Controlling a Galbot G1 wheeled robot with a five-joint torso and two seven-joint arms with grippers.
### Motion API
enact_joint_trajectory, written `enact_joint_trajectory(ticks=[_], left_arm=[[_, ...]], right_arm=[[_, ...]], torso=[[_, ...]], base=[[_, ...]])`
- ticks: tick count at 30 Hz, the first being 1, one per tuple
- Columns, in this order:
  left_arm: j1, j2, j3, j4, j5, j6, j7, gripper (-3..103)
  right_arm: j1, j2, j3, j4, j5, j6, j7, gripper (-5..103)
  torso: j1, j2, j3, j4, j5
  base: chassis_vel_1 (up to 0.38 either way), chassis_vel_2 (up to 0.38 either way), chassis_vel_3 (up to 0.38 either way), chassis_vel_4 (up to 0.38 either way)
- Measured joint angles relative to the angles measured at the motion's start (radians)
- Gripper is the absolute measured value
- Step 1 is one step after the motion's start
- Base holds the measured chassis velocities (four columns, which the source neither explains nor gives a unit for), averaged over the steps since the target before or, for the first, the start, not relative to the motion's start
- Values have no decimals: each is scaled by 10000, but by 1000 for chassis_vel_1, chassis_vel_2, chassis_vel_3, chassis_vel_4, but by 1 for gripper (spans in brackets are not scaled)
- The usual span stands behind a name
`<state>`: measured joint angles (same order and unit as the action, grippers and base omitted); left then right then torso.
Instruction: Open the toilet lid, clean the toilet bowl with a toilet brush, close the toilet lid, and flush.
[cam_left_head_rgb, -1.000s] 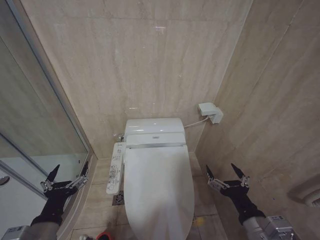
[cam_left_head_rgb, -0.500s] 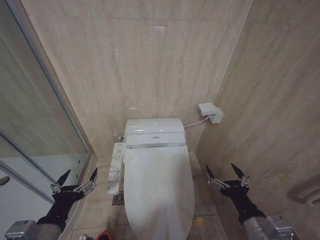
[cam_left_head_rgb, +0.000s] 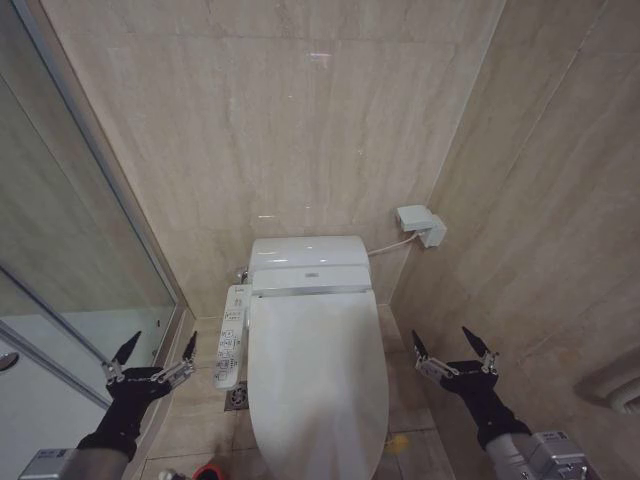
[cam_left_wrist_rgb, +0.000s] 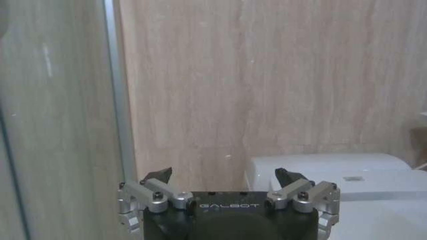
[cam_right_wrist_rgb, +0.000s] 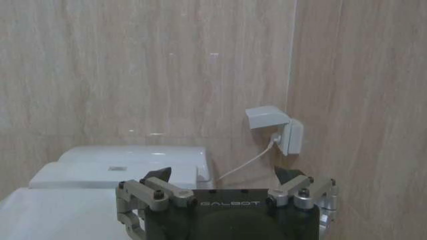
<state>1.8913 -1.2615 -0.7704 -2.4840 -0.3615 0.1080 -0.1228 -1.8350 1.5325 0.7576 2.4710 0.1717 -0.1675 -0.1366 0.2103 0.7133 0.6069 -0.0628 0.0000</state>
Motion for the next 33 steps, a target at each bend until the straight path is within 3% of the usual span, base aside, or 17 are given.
enact_joint_trajectory(ticks=[15, 20, 23, 29, 33], left_arm=[[1185, -344, -58, -157, 16, -135, -80, 100], [1197, -347, -212, -165, 170, -646, 47, 100], [1231, -430, -191, -168, 127, -1037, 458, 100], [1049, -503, 22, -168, -1021, -654, 1101, 100], [899, -465, 75, -168, -1215, -294, 1322, 100]], right_arm=[[0, 0, 0, 0, 0, 0, 0, 100], [0, 0, 0, 0, 0, 0, 0, 100], [0, 0, 0, 1, 0, 0, 0, 100], [0, 0, 0, 0, 0, 0, 0, 100], [0, 0, 0, 0, 0, 0, 0, 100]], torso=[[0, 0, 0, 2, 1], [0, 0, 0, -1, 0], [0, 0, 0, 0, 1], [0, 0, 0, 1, 1], [0, 0, 0, 0, 0]], base=[[0, 0, 0, 0], [0, 0, 0, 0], [0, 0, 0, 0], [0, 0, 0, 0], [0, 0, 0, 0]])
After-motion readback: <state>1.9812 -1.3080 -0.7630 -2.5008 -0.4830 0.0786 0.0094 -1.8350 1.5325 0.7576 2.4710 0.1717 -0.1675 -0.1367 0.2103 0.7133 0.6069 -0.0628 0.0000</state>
